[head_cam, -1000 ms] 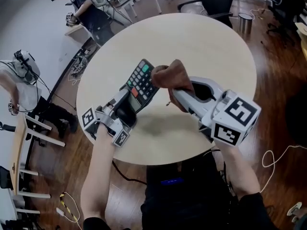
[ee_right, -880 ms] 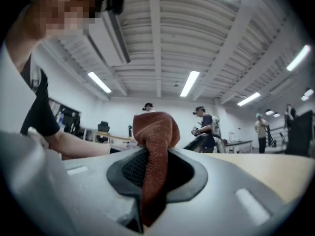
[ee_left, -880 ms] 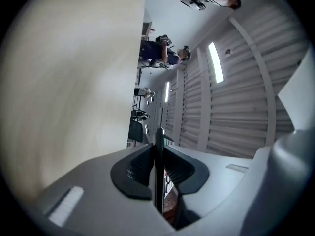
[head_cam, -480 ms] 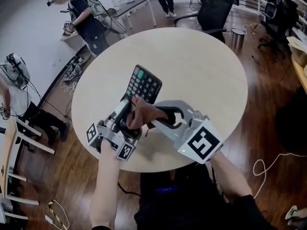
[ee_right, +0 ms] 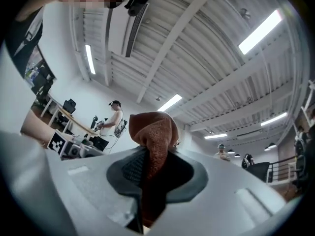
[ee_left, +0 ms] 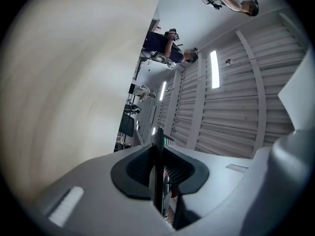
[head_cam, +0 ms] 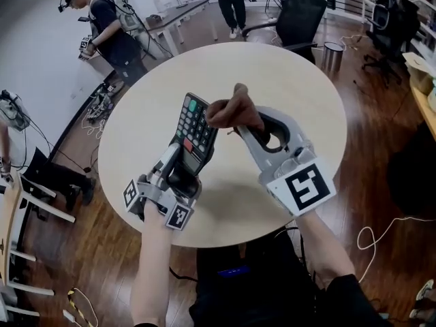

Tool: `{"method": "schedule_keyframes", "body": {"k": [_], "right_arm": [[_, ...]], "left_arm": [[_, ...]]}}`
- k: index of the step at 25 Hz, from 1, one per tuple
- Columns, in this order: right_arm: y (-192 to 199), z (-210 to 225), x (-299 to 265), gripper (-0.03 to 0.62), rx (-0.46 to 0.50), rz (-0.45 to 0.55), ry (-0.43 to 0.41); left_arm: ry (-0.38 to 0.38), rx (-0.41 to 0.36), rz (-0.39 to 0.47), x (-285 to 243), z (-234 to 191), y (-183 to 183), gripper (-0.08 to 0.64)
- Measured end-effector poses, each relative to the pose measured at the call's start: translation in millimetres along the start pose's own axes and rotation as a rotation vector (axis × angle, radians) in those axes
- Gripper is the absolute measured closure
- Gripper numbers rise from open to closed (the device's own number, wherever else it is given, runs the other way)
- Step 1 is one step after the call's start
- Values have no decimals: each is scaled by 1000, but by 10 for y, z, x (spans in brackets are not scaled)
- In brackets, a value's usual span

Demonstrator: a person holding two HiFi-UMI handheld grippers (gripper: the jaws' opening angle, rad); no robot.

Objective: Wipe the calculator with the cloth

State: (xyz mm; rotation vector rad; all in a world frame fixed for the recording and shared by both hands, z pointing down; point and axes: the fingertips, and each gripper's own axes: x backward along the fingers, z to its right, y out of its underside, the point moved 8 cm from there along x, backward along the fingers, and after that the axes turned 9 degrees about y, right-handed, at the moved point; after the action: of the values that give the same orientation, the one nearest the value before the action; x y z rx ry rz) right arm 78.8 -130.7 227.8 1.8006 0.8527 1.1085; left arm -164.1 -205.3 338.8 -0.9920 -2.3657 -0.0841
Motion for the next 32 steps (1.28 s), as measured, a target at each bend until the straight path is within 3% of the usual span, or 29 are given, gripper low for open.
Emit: {"method": "schedule_keyframes", "body": {"k": [5, 10, 12, 13, 16, 18, 22, 27, 30, 32], "right_arm": [[174, -393, 12, 528, 40, -61, -151], [353, -883, 166, 528, 200, -187, -393], [277, -839, 169, 528, 226, -136, -387], [191, -715, 150, 528, 199, -91, -332], [-91, -195, 63, 528, -4, -41, -62], [-212, 16, -41, 528, 13, -31, 8], [-133, -190, -132, 528, 130, -33, -95], [185, -693, 11, 528, 158, -143, -197], [327, -971, 47, 528, 176, -204, -309], [379, -1155, 83, 528, 198, -248, -432]], "left_arm": [[11, 11, 13, 3, -9, 16, 500], [22, -5, 29, 7, 6, 0, 500], [23, -7, 32, 18, 5, -8, 500], [24, -8, 33, 17, 3, -10, 500], [22, -10, 29, 2, 3, -7, 500], [22, -10, 25, -7, 2, 3, 500], [31, -6, 41, -26, -16, 30, 499], [38, -7, 79, 7, -13, -23, 499], [43, -14, 97, -24, -20, -38, 499], [27, -34, 86, -51, -13, -88, 499]]}}
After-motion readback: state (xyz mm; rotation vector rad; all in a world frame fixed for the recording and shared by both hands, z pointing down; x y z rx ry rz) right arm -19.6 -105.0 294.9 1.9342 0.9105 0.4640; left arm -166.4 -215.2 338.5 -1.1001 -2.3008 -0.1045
